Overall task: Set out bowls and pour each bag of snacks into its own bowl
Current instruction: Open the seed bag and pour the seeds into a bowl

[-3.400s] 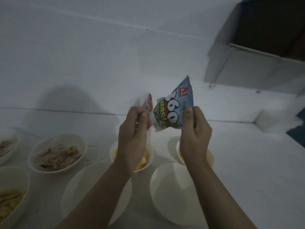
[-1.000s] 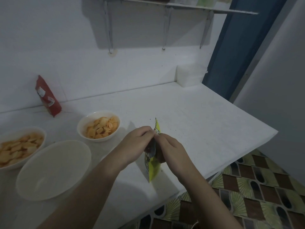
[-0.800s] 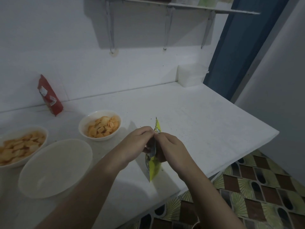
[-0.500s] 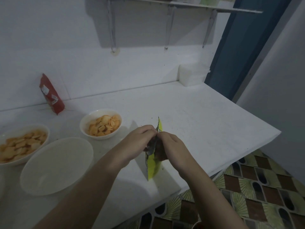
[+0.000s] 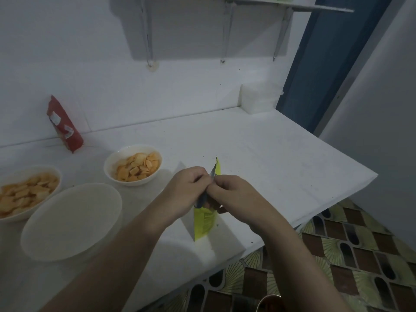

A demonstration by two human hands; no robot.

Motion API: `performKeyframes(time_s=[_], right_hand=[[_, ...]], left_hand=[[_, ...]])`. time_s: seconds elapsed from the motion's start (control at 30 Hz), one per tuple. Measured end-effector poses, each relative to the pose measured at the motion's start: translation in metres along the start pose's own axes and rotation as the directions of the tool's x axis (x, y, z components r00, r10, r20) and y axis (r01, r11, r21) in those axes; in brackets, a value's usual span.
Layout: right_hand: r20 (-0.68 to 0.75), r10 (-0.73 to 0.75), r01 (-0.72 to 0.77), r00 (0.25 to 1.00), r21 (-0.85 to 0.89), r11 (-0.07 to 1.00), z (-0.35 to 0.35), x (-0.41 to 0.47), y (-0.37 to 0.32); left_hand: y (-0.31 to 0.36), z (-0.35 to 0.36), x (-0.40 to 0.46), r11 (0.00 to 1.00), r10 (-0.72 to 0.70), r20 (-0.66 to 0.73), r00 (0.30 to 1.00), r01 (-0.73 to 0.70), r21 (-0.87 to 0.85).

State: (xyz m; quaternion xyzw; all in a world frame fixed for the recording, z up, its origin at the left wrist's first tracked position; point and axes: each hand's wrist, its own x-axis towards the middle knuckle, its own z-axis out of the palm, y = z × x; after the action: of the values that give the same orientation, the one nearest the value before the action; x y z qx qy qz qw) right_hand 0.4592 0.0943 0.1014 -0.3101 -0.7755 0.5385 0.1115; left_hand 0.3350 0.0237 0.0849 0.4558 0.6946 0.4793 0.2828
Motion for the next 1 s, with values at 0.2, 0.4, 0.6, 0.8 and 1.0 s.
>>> performKeyframes(time_s=[0.2, 0.4, 0.6, 0.8, 1.0], right_hand=[[0.017, 0.011, -0.013, 1.000, 0.158, 0.987, 0.000, -0.005, -0.006], [-0.098, 0.006, 0.000, 0.995, 0.067, 0.998, 0.005, -0.004, -0.007], [0.061, 0.147, -0.154, 0.987, 0.137, 0.978, -0.001, 0.004, -0.005], [-0.140, 0.103, -0.105, 0.985, -0.001, 0.995, -0.002, 0.005, 0.007], [-0.411, -0.094, -0.083, 0.907, -0.392, 0.916, -0.009, 0.005, 0.003]], left_hand=[[-0.005, 0.004, -0.003, 0.995, 0.030, -0.038, 0.999, -0.033, -0.089], [-0.010, 0.006, -0.005, 0.993, 0.041, -0.081, 0.996, -0.050, -0.103], [-0.015, 0.007, -0.008, 0.977, 0.002, -0.085, 0.996, -0.020, -0.212], [-0.019, 0.001, -0.009, 0.979, 0.002, -0.106, 0.994, -0.024, -0.203], [-0.010, -0.005, -0.008, 0.996, 0.083, -0.232, 0.969, -0.084, 0.005]])
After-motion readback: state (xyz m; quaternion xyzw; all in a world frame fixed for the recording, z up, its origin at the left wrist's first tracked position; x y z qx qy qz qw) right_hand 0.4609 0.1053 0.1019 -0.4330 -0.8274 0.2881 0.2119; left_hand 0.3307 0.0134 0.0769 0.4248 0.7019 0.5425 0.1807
